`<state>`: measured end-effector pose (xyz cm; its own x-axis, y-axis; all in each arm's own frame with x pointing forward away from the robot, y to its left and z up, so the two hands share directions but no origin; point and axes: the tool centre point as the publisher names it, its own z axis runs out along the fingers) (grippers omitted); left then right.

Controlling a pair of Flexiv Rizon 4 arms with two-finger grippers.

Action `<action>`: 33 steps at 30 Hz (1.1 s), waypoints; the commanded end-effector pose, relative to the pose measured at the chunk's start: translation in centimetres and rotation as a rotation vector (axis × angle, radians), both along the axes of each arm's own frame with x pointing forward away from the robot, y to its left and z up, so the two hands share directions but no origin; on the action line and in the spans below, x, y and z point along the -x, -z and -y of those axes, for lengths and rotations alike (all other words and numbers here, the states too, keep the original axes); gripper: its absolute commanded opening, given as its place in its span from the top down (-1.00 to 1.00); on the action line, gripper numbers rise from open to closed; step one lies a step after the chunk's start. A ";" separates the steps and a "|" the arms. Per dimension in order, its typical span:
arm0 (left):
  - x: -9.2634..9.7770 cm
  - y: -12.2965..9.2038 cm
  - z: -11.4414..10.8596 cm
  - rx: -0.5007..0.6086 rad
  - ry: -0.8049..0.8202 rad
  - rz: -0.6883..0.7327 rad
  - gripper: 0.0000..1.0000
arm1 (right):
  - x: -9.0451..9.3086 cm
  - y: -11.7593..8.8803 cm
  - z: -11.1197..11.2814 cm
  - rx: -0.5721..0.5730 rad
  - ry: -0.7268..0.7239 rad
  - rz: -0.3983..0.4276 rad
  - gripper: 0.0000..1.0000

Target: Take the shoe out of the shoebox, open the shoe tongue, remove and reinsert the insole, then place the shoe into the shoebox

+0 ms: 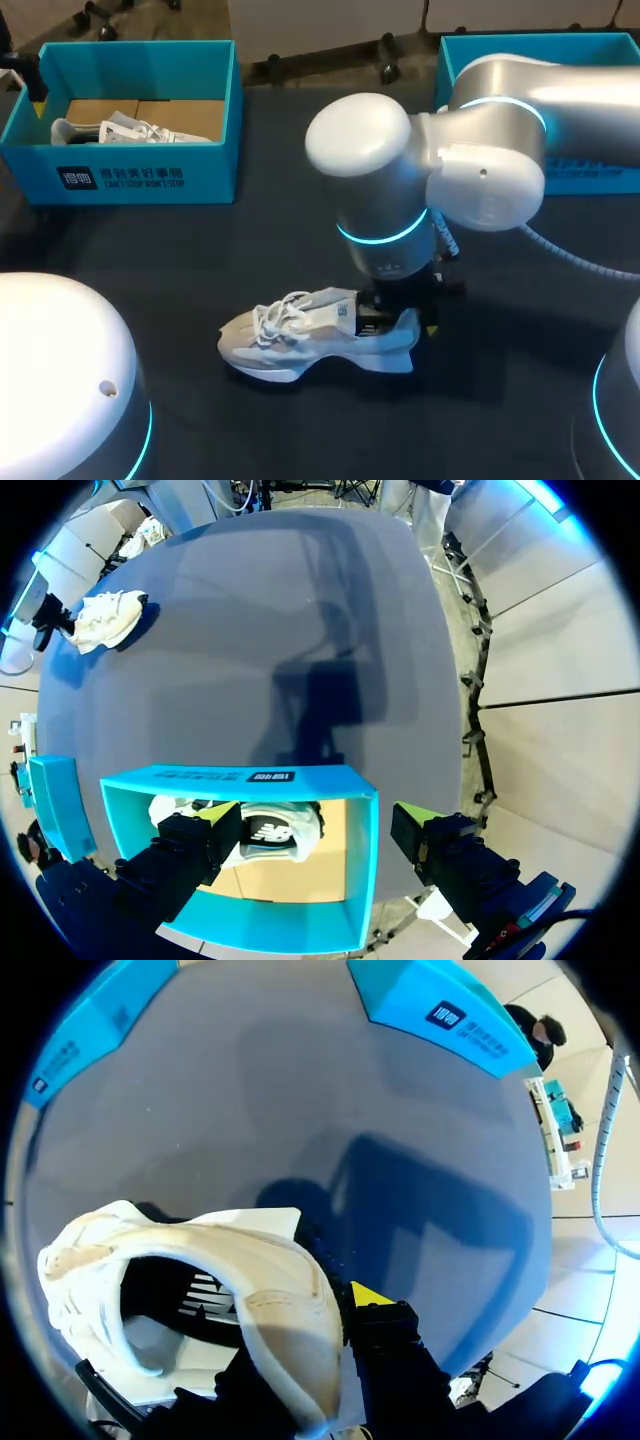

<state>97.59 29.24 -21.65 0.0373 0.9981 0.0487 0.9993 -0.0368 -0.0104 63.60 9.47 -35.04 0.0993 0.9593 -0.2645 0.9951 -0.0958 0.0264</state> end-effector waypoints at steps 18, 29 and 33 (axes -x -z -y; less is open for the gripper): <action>0.0 0.0 0.0 -0.002 0.001 0.000 -1.00 | 1.3 2.9 -0.2 -0.026 0.058 0.019 0.94; 0.0 0.0 0.0 -0.002 0.001 0.000 -1.00 | 1.4 3.1 0.1 -0.034 0.073 0.027 0.07; 0.0 0.0 0.0 -0.002 0.001 0.000 -1.00 | 1.4 2.9 0.0 -0.038 0.070 0.028 -0.14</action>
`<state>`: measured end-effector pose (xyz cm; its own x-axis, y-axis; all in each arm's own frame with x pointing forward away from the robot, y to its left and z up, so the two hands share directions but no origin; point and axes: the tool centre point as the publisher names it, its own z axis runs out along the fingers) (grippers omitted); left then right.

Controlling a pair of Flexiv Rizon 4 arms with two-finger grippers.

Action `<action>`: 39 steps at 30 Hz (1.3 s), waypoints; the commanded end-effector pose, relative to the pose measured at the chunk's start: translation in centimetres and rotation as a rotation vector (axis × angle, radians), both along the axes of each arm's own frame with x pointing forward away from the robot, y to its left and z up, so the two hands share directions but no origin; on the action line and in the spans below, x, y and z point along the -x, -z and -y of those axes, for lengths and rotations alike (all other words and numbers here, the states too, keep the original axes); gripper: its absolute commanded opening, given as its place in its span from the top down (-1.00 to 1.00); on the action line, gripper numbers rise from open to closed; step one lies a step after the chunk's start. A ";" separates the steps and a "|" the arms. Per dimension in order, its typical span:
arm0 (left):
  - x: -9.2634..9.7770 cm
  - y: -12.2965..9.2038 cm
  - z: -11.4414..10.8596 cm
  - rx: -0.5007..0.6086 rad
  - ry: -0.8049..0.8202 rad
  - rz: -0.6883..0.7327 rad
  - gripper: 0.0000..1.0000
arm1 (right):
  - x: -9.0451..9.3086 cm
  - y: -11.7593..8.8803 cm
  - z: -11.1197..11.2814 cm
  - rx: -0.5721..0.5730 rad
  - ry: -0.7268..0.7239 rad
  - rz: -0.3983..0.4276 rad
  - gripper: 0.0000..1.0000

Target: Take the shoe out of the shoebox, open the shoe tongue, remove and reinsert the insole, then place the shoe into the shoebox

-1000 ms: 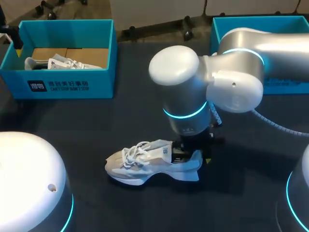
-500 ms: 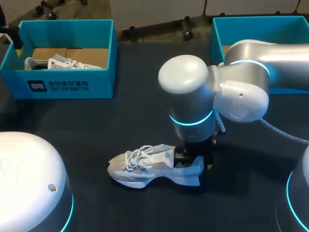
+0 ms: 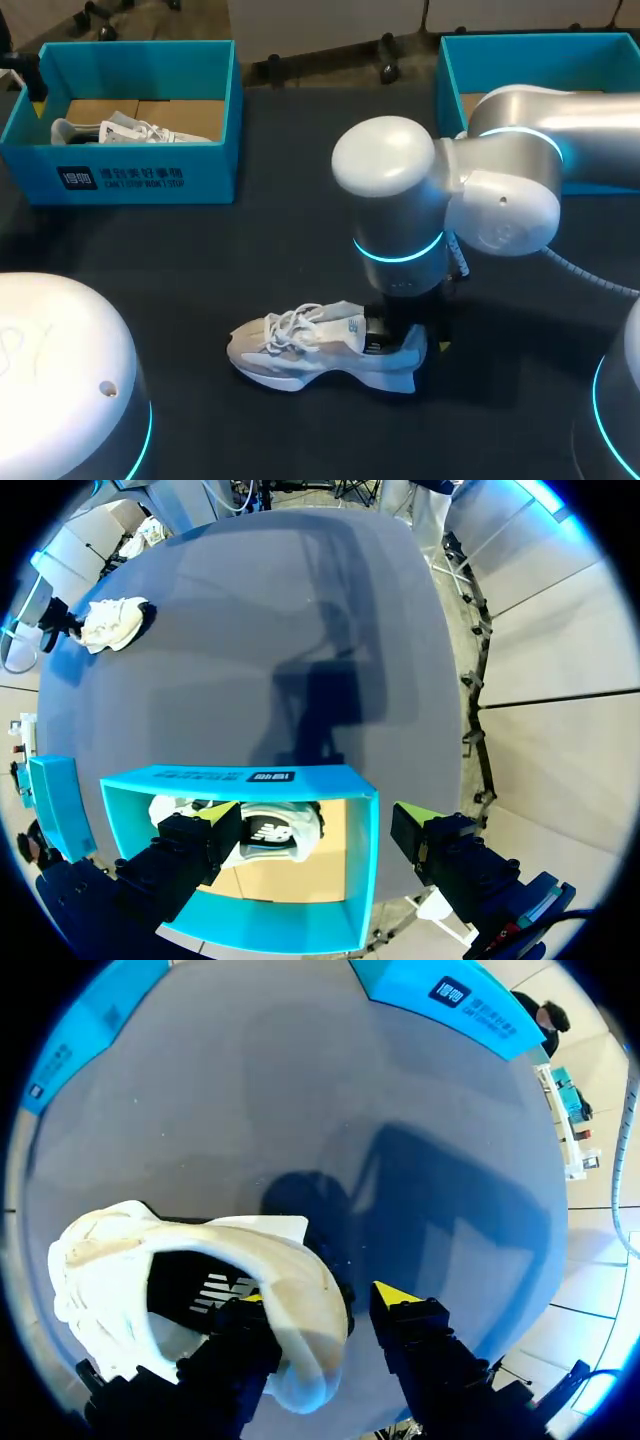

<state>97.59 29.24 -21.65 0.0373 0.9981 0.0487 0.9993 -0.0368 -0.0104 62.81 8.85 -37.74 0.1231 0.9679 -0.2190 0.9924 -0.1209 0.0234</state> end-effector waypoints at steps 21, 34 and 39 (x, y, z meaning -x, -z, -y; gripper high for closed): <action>0.0 0.0 0.0 -0.002 0.001 0.000 -1.00 | 0.3 -8.6 0.8 -0.416 -0.255 0.050 -1.00; 0.0 0.0 0.0 -0.002 0.001 0.000 -1.00 | -0.5 -11.4 2.5 -0.634 -0.686 0.059 -1.00; 0.0 0.0 0.0 -0.002 0.001 0.000 -1.00 | -0.4 -11.5 2.5 -0.695 -0.811 0.090 -1.00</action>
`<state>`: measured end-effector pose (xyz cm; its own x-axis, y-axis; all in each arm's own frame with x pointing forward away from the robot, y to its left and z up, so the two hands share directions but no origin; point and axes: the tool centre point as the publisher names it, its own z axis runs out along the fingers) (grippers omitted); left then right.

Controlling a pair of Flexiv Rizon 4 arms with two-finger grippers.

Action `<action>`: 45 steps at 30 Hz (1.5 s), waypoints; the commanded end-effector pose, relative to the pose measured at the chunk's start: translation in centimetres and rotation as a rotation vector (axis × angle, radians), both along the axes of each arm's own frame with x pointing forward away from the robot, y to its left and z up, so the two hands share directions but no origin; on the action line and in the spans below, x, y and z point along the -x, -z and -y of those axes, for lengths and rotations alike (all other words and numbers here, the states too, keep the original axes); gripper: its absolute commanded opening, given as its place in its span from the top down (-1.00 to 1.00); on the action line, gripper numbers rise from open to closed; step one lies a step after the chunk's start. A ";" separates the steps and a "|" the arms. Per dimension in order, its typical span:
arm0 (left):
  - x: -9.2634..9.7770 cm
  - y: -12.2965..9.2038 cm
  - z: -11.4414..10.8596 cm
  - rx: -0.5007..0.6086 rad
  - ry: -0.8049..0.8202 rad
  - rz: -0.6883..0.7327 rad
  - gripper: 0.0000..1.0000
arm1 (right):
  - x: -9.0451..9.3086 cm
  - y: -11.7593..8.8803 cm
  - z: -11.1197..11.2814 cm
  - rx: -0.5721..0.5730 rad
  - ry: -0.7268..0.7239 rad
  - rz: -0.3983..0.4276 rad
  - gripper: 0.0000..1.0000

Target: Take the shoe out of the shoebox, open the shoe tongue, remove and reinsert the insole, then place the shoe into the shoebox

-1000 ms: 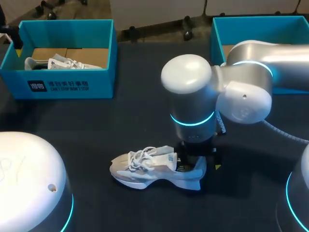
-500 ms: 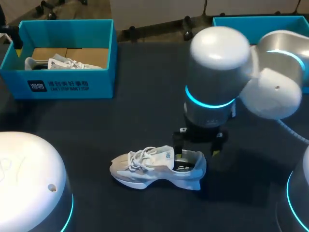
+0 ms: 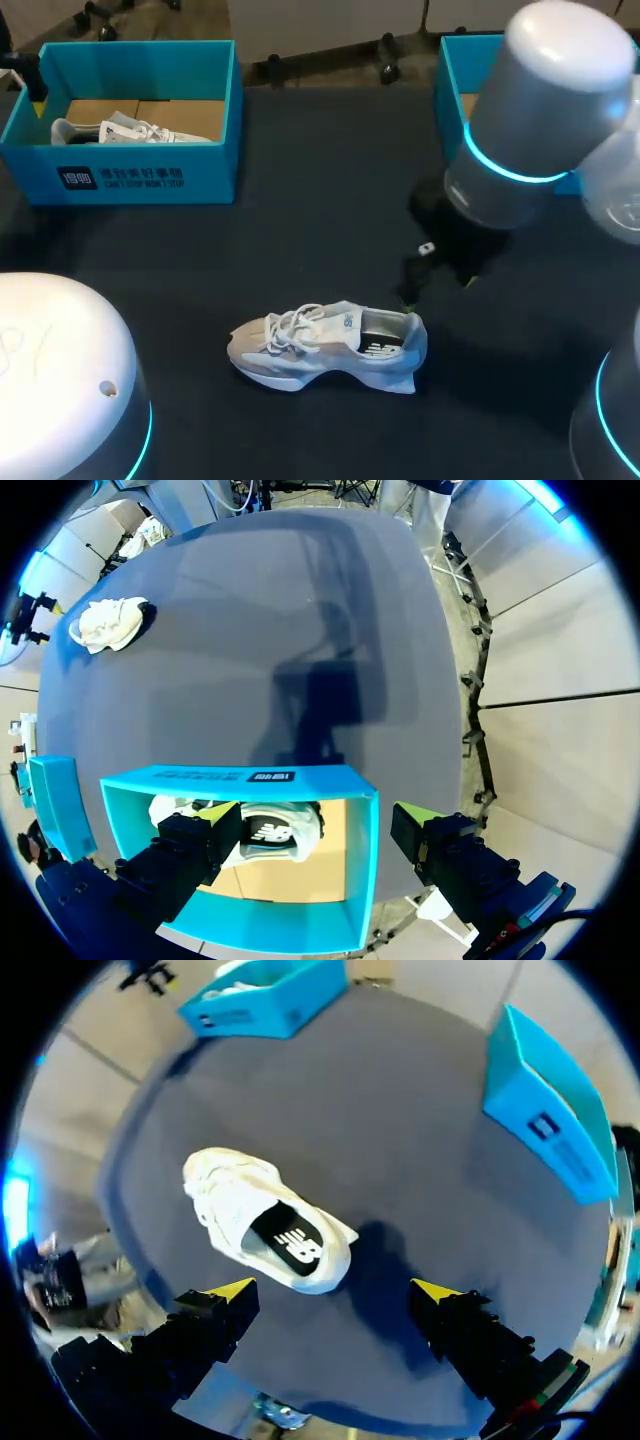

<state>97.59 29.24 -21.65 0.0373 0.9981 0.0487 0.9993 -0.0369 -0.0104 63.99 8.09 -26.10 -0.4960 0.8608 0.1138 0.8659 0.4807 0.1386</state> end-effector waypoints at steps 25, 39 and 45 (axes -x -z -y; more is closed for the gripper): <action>0.0 0.0 0.0 -0.002 0.001 0.000 -1.00 | 0.6 1.3 5.5 -0.824 -0.712 0.338 -1.00; 0.0 0.0 0.0 -0.002 0.001 0.000 -1.00 | 1.0 3.3 5.9 -0.786 -0.645 0.376 -1.00; 0.0 0.0 0.0 -0.002 0.001 0.000 -1.00 | 1.9 5.3 6.3 -0.795 -0.633 0.469 -1.00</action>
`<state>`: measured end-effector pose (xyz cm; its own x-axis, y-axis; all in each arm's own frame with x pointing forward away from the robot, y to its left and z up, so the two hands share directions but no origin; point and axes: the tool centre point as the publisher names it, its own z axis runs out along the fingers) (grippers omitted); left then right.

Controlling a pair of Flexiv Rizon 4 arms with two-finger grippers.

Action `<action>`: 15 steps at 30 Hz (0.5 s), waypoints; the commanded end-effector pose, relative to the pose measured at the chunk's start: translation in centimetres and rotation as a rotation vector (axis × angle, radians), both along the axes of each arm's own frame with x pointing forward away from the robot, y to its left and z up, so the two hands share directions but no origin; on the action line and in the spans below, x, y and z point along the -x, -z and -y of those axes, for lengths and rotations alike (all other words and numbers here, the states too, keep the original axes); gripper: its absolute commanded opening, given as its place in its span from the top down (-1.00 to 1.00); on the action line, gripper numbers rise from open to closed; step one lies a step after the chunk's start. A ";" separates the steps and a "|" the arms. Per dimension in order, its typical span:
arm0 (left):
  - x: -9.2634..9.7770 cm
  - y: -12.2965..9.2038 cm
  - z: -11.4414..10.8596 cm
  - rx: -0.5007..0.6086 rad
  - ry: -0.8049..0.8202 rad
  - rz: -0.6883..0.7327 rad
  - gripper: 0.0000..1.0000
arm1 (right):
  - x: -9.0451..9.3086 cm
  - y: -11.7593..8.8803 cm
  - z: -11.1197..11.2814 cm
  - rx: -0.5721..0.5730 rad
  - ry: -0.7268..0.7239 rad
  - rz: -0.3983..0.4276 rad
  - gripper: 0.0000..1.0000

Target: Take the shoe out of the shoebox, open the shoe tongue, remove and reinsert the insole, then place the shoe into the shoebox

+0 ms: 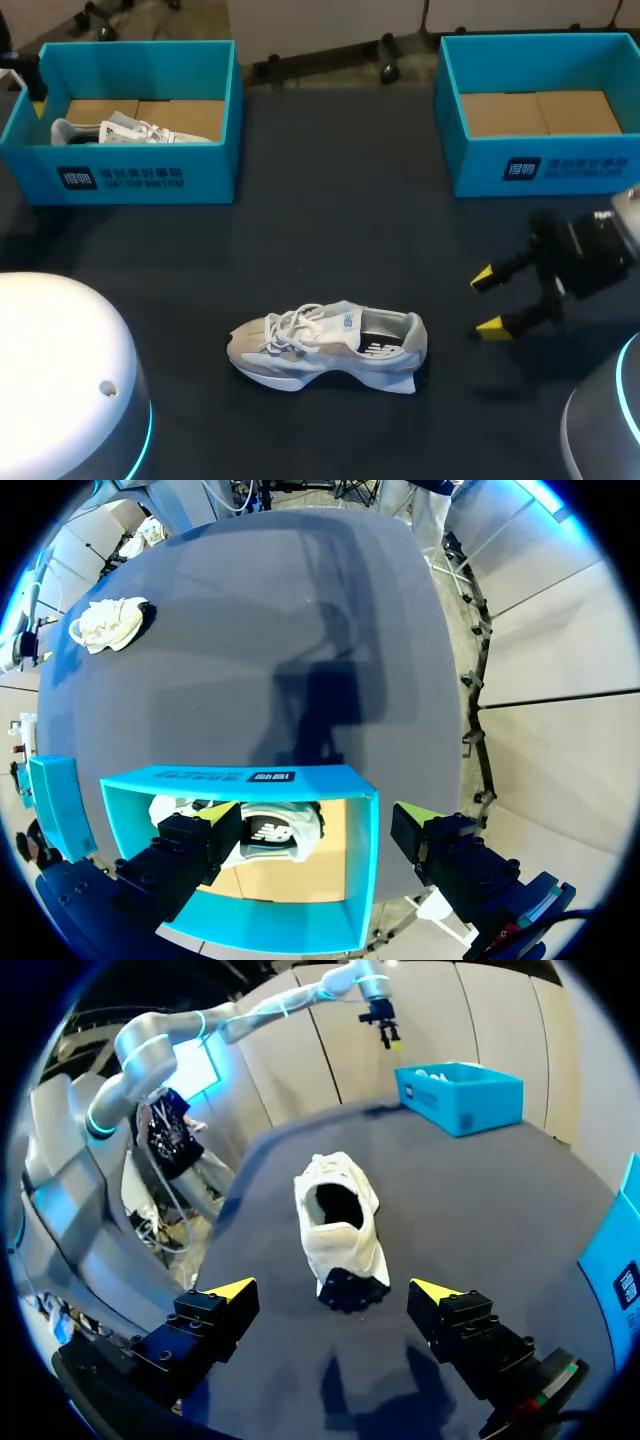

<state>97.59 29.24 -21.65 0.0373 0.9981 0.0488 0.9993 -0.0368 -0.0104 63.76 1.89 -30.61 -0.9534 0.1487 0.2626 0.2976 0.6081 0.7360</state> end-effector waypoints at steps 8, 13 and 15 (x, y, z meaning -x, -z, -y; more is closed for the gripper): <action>0.0 0.0 0.0 -0.002 0.001 0.000 -1.00 | 2.0 2.8 0.5 -0.263 0.053 0.138 -1.00; 0.0 0.0 0.0 -0.002 0.001 0.000 -1.00 | 2.0 2.8 0.5 -0.263 0.053 0.138 -1.00; 0.0 0.0 0.0 -0.002 0.001 0.000 -1.00 | 2.0 2.8 0.5 -0.263 0.053 0.138 -1.00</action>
